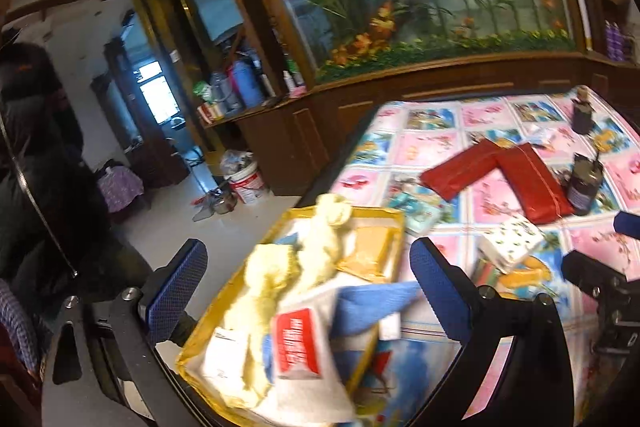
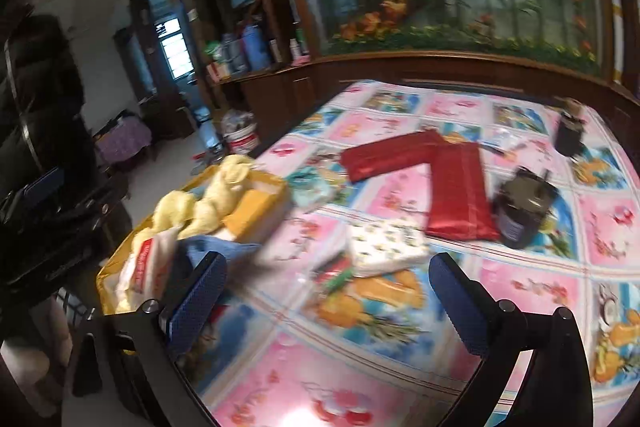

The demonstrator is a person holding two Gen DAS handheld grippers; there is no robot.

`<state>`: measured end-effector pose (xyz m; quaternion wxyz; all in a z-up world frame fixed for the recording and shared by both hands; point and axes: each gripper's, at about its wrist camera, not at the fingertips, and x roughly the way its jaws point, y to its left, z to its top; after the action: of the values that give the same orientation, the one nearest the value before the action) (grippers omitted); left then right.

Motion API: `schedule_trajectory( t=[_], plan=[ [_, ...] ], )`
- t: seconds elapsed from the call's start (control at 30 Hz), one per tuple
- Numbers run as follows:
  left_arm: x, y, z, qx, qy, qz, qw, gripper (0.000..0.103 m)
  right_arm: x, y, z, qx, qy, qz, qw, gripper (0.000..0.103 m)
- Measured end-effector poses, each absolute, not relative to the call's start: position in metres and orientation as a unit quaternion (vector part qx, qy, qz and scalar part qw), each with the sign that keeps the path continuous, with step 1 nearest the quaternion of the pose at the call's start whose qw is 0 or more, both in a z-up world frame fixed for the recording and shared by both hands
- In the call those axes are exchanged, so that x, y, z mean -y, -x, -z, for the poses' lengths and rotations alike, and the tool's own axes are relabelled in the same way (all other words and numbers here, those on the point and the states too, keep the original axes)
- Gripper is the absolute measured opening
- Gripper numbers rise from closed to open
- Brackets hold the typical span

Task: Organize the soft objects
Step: 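Move both tools back over the cluttered table, then grasp the white patterned tissue pack with the left tool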

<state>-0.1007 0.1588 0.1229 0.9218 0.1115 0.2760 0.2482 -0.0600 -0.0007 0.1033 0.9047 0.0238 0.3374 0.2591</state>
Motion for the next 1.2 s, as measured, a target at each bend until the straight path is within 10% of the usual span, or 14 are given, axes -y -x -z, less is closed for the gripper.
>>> schedule_trajectory(
  t=[1.2],
  plan=[
    [-0.140,-0.032,-0.043,-0.457,-0.010,-0.018,0.889,0.102,0.123,0.001,-0.056,-0.358,-0.112,-0.152,0.914,0.102]
  ],
)
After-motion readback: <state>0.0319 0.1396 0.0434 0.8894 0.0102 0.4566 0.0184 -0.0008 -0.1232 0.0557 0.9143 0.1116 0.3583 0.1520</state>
